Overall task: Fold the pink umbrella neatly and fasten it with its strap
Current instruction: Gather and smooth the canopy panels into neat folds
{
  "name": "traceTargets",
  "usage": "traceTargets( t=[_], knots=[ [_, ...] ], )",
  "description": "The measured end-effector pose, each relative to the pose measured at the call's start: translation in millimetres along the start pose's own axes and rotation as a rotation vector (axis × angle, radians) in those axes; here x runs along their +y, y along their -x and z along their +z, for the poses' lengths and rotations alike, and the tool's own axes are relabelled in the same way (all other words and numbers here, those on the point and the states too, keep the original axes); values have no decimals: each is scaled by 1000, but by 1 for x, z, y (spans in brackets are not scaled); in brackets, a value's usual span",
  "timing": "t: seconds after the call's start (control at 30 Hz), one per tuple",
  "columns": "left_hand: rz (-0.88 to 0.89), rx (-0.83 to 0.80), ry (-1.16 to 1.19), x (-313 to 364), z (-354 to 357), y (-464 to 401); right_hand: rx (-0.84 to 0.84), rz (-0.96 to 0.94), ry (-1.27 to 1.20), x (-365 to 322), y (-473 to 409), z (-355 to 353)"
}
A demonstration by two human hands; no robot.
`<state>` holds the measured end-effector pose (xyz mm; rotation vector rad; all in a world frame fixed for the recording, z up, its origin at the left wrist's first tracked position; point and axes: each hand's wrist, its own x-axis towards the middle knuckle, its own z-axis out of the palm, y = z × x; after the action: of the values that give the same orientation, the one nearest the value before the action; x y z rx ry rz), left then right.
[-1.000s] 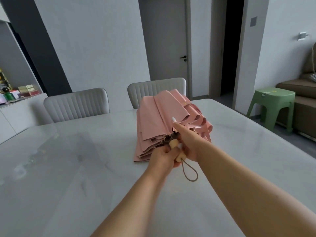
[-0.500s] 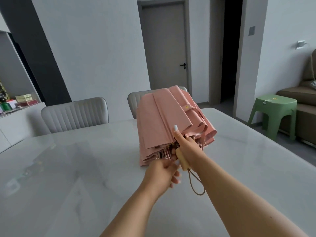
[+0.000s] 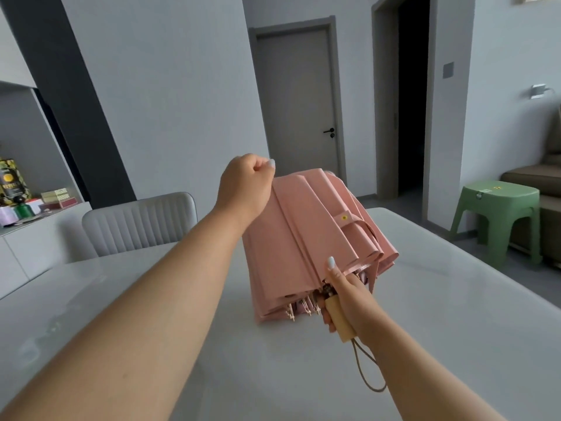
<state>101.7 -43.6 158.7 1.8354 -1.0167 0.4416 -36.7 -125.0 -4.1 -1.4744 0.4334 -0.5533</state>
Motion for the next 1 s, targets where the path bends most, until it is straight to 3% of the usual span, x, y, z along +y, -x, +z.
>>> traceTargets(
  t=[0.23, 0.47, 0.8, 1.0],
  knots=[
    [-124, -390, -396, 10, 10, -37, -39, 37, 6, -1, 3, 0],
    [-238, -478, -485, -3, 7, -55, -76, 61, -6, -2, 4, 1],
    [-430, -470, 130, -1, -7, -59, -90, 52, -79, 1, 4, 3],
    [-354, -470, 414, -5, -13, -55, -117, 56, -89, 0, 5, 4]
  ],
)
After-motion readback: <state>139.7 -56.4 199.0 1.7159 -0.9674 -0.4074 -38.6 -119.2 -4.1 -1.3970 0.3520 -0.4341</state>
